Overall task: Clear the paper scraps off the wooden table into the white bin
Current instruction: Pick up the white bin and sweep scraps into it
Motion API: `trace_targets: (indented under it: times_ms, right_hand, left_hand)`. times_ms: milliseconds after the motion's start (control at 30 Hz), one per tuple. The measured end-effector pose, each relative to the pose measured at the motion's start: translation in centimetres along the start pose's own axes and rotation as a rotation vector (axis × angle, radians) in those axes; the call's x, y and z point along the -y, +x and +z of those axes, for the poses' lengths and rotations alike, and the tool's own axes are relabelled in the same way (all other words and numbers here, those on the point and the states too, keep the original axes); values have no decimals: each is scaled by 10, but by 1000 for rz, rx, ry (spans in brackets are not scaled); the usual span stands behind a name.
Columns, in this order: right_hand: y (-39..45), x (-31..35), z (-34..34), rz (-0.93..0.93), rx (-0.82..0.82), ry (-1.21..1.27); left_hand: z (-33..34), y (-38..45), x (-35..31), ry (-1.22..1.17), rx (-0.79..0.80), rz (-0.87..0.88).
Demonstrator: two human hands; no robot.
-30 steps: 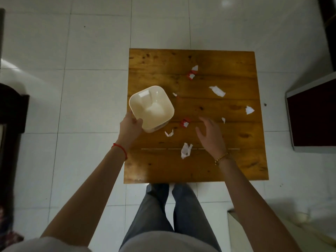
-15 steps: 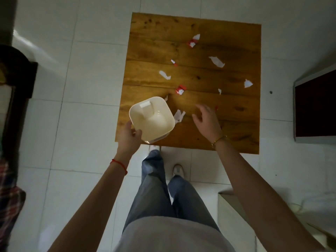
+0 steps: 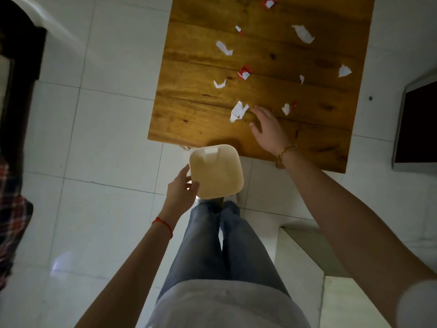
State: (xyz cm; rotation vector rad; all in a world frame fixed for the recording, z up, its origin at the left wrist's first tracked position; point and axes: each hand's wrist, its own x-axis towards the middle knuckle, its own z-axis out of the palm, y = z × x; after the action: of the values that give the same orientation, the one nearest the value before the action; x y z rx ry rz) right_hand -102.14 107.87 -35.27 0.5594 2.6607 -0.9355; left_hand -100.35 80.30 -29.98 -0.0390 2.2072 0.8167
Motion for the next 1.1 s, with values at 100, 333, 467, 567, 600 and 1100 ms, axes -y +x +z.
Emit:
trace_targets:
  times_ms: [100,333,467,567,600,1100]
  right_hand:
    - [7,1,17,-49,8,-23]
    - [36,-2,57,-85,19,-37]
    - [52,-7,74,-85,32,-50]
    - [59,-9,83,-86,39,-56]
    - [60,-10,85,-85,48,-63]
    - [-23,-22,116,-313,125,-197]
  left_hand:
    - [11,8,19,17,39,-45]
    - [38,46,43,-31,90,-77]
    - [49,70,50,-41,122,-129]
    - [54,84,50,-29,142,-139]
    - [56,88,50,-28,148,-142]
    - [75,102,43,10,155,-163]
